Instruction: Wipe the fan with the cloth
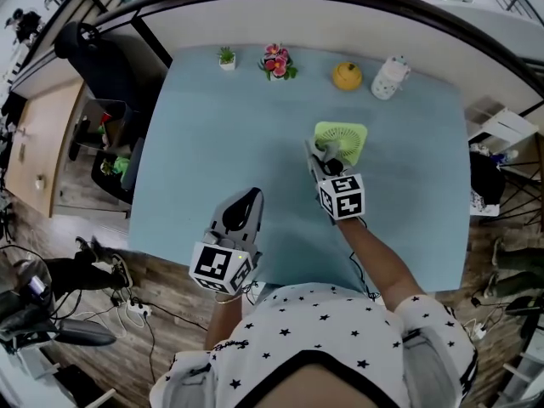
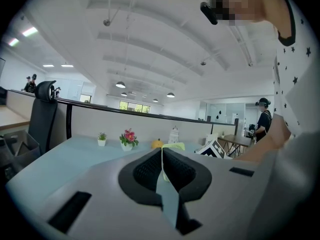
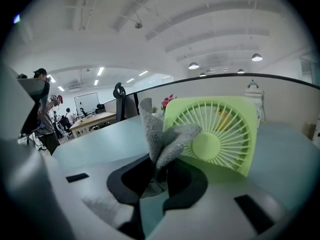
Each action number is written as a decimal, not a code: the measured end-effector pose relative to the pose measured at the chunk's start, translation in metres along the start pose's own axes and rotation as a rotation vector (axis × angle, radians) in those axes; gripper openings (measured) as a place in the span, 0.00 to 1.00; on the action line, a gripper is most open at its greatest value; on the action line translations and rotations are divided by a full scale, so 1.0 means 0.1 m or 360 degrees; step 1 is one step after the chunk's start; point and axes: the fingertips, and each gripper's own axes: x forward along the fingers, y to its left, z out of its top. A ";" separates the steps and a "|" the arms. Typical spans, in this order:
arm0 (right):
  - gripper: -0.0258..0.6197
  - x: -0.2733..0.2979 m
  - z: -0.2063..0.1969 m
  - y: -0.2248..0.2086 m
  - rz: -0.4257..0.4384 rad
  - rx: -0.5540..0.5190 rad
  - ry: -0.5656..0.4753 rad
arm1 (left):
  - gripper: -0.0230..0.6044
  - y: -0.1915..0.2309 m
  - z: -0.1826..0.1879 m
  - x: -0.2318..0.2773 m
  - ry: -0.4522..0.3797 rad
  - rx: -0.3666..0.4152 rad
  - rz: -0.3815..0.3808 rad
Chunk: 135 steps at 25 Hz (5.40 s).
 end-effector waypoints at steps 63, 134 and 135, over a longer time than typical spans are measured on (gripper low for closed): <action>0.12 -0.05 -0.45 -0.13 -0.0047 -0.0146 0.0186 | 0.09 -0.11 -0.07 -0.06 0.0038 0.0010 -0.0002; 0.11 -2.15 0.65 -0.65 -0.0061 0.0349 -0.0665 | 0.09 -1.02 0.28 0.32 -0.0024 0.0235 -0.0196; 0.11 -2.16 0.65 -0.64 -0.0059 0.0351 -0.0665 | 0.09 -1.03 0.28 0.32 -0.0024 0.0236 -0.0197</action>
